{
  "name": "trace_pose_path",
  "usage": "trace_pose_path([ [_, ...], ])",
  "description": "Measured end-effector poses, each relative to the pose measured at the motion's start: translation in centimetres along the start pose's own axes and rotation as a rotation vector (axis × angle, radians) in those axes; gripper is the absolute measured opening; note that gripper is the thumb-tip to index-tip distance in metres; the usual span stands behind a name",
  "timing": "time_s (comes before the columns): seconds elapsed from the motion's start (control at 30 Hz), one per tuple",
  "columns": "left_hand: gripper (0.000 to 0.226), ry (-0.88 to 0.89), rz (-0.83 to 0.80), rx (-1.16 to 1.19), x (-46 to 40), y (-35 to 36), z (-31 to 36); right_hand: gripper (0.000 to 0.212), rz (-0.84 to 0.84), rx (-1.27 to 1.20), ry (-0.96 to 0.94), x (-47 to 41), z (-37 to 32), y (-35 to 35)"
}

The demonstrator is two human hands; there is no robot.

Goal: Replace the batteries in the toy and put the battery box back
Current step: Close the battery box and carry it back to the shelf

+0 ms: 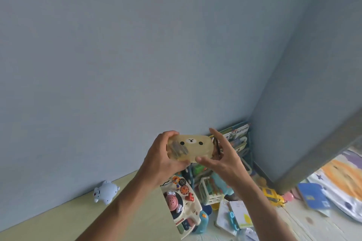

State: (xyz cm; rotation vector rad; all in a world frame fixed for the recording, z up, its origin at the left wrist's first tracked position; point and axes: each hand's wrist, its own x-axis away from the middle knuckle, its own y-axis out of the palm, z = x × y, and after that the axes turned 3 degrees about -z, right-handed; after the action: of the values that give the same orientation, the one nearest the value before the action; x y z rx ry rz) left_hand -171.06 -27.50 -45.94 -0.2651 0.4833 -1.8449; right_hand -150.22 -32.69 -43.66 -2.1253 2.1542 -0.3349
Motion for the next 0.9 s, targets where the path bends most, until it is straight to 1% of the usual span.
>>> trace_pose_path([
  [0.1, 0.080, 0.088, -0.077, 0.006, 0.7, -0.2, 10.0, 0.090, 0.084, 0.043, -0.020, 5.0, -7.4, -5.2],
  [0.2, 0.081, 0.170, -0.146, -0.001, 1.5, 0.7, 18.9, 0.095, 0.185, 0.061, -0.029, 10.5, -13.4, -10.4],
  [0.27, 0.081, 0.221, -0.196, 0.001, 2.5, 2.0, 24.5, 0.094, 0.251, 0.061, -0.030, 14.5, -16.8, -13.6],
  [0.33, 0.082, 0.259, -0.251, 0.017, 3.5, 3.7, 29.3, 0.089, 0.329, 0.056, -0.033, 18.3, -19.5, -16.6],
  [0.4, 0.084, 0.292, -0.308, 0.026, 4.4, 5.8, 33.6, 0.091, 0.395, 0.054, -0.031, 21.9, -21.3, -19.6],
  [0.6, 0.085, 0.390, -0.469, 0.048, 7.0, 14.8, 44.7, 0.087, 0.594, 0.119, -0.010, 31.8, -23.6, -29.1],
  [0.77, 0.093, 0.392, -0.595, 0.105, 9.0, 24.9, 51.7, 0.093, 0.735, 0.162, 0.023, 38.2, -21.7, -38.3],
  [0.9, 0.081, 0.354, -0.669, 0.202, 10.1, 32.9, 56.3, 0.085, 0.791, 0.048, 0.012, 42.5, -19.7, -45.6],
])
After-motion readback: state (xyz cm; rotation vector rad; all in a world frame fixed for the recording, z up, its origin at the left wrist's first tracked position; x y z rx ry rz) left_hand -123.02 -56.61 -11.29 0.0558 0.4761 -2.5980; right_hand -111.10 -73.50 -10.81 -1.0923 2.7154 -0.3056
